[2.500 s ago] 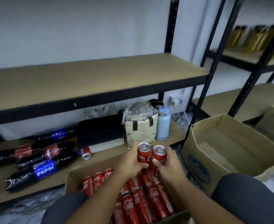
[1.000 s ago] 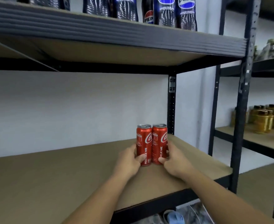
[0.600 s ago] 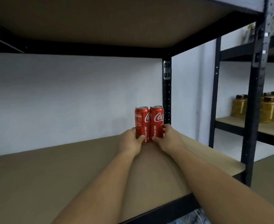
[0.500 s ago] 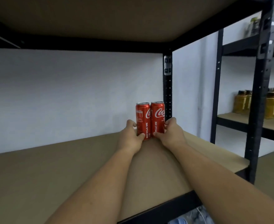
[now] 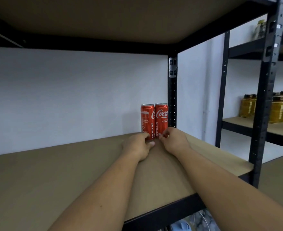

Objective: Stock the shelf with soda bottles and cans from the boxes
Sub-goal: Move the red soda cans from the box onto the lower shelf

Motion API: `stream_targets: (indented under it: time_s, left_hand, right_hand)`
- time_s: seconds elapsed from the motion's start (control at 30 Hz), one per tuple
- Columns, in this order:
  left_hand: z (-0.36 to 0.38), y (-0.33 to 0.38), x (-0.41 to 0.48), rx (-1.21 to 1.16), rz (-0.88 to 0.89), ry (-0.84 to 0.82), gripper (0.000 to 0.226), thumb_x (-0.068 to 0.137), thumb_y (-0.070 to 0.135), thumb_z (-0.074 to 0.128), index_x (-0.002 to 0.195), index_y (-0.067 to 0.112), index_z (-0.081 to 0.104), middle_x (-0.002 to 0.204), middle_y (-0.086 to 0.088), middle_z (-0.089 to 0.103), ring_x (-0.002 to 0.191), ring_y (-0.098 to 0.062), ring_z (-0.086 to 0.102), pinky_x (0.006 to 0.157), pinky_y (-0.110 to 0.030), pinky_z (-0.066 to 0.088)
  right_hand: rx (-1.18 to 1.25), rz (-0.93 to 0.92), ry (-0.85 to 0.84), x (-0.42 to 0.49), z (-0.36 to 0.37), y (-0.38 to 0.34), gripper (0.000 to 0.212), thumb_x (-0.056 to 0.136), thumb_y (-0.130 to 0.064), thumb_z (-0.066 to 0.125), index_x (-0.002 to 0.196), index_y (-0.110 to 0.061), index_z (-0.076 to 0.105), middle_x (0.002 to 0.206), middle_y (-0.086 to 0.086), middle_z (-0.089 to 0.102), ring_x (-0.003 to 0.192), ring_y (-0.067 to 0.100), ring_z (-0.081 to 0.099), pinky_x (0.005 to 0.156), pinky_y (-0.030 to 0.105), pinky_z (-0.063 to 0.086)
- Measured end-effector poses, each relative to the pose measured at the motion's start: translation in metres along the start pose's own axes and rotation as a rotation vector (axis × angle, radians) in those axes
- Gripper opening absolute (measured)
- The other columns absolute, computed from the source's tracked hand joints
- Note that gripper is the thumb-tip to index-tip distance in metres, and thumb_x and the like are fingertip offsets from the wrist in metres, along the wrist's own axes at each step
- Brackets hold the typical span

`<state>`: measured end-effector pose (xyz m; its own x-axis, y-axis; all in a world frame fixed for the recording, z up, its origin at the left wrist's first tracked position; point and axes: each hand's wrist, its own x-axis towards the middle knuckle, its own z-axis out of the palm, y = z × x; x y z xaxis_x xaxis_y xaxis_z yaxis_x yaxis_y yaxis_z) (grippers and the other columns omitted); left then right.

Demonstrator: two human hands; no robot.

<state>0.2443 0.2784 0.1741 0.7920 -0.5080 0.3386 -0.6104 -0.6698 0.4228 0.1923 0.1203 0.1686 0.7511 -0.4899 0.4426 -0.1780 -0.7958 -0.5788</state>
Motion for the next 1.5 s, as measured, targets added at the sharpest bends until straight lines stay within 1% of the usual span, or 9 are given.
stream_targets:
  time_s: [0.13, 0.27, 0.57, 0.77, 0.9, 0.97, 1.13, 1.3, 1.5]
  left_hand:
    - [-0.003, 0.005, 0.001, 0.172, -0.019, -0.100, 0.058, 0.103, 0.058, 0.041, 0.155, 0.034, 0.036, 0.158, 0.004, 0.044, 0.144, -0.023, 0.041, 0.116, -0.048, 0.033]
    - [-0.006, 0.012, -0.001, 0.248, -0.031, -0.186, 0.058, 0.106, 0.056, 0.030, 0.160, 0.035, 0.024, 0.164, 0.004, 0.033, 0.148, -0.024, 0.034, 0.115, -0.048, 0.029]
    - [-0.002, 0.012, 0.005, 0.314, -0.096, -0.313, 0.060, 0.107, 0.054, 0.019, 0.163, 0.035, 0.007, 0.170, 0.016, 0.003, 0.157, -0.026, 0.009, 0.119, -0.069, 0.007]
    - [-0.003, 0.012, 0.005, 0.296, -0.090, -0.300, 0.060, 0.107, 0.054, 0.020, 0.163, 0.033, 0.008, 0.170, 0.014, 0.004, 0.157, -0.025, 0.010, 0.119, -0.069, 0.007]
    - [-0.006, 0.012, -0.008, 0.219, -0.004, -0.219, 0.050, 0.106, 0.051, 0.032, 0.151, 0.033, 0.042, 0.158, 0.000, 0.043, 0.142, -0.026, 0.041, 0.113, -0.052, 0.029]
    - [-0.005, 0.010, -0.014, 0.178, 0.042, -0.206, 0.045, 0.104, 0.048, 0.035, 0.140, 0.028, 0.054, 0.149, -0.004, 0.053, 0.132, -0.025, 0.050, 0.110, -0.045, 0.039]
    - [-0.019, 0.013, -0.048, 0.305, 0.095, -0.284, 0.057, 0.108, 0.045, 0.027, 0.153, 0.013, 0.039, 0.161, -0.009, 0.036, 0.148, -0.027, 0.032, 0.122, -0.047, 0.025]
    - [-0.037, 0.021, -0.108, 0.336, 0.111, -0.323, 0.061, 0.109, 0.047, 0.022, 0.162, 0.015, 0.020, 0.170, -0.003, 0.015, 0.156, -0.021, 0.013, 0.127, -0.043, 0.009]
    - [-0.061, 0.030, -0.192, 0.319, 0.147, -0.326, 0.057, 0.110, 0.039, 0.027, 0.160, 0.010, 0.024, 0.169, -0.010, 0.019, 0.156, -0.024, 0.015, 0.126, -0.041, 0.011]
  right_hand:
    - [-0.074, 0.027, -0.045, 0.006, 0.005, 0.002, 0.033, 0.095, -0.032, 0.064, 0.118, -0.009, 0.067, 0.119, 0.012, 0.065, 0.106, 0.028, 0.064, 0.091, 0.035, 0.052]
    - [-0.144, 0.034, -0.089, 0.012, 0.012, 0.004, 0.038, 0.090, -0.038, 0.059, 0.123, -0.019, 0.065, 0.119, 0.008, 0.066, 0.106, 0.028, 0.063, 0.096, 0.041, 0.054]
    - [-0.313, 0.021, -0.255, 0.015, 0.013, 0.002, 0.037, 0.104, -0.035, 0.041, 0.136, -0.024, 0.056, 0.139, 0.007, 0.058, 0.131, 0.029, 0.051, 0.117, 0.052, 0.029]
    - [-0.233, 0.016, -0.252, 0.007, 0.010, -0.001, 0.038, 0.097, -0.029, 0.042, 0.130, -0.020, 0.059, 0.128, 0.008, 0.065, 0.119, 0.028, 0.059, 0.109, 0.046, 0.043]
    - [-0.201, -0.093, -0.223, -0.017, -0.006, -0.009, 0.024, 0.099, -0.033, 0.047, 0.109, -0.017, 0.062, 0.109, 0.006, 0.067, 0.103, 0.025, 0.063, 0.091, 0.037, 0.051]
    - [-0.258, -0.138, -0.265, -0.034, -0.017, -0.012, 0.029, 0.101, -0.037, 0.045, 0.100, -0.015, 0.065, 0.106, 0.006, 0.068, 0.100, 0.023, 0.063, 0.088, 0.034, 0.050]
    - [-0.234, -0.184, -0.408, -0.082, -0.048, -0.014, 0.034, 0.105, -0.037, 0.042, 0.119, -0.014, 0.062, 0.123, 0.008, 0.065, 0.111, 0.026, 0.060, 0.089, 0.030, 0.044]
    - [-0.287, -0.290, -0.481, -0.130, -0.073, -0.019, 0.044, 0.107, -0.035, 0.037, 0.141, -0.011, 0.051, 0.151, 0.007, 0.048, 0.145, 0.025, 0.037, 0.119, 0.034, 0.025]
    - [-0.308, -0.317, -0.523, -0.201, -0.094, -0.038, 0.051, 0.108, -0.036, 0.035, 0.151, -0.010, 0.041, 0.163, 0.009, 0.032, 0.153, 0.028, 0.023, 0.124, 0.040, 0.018]
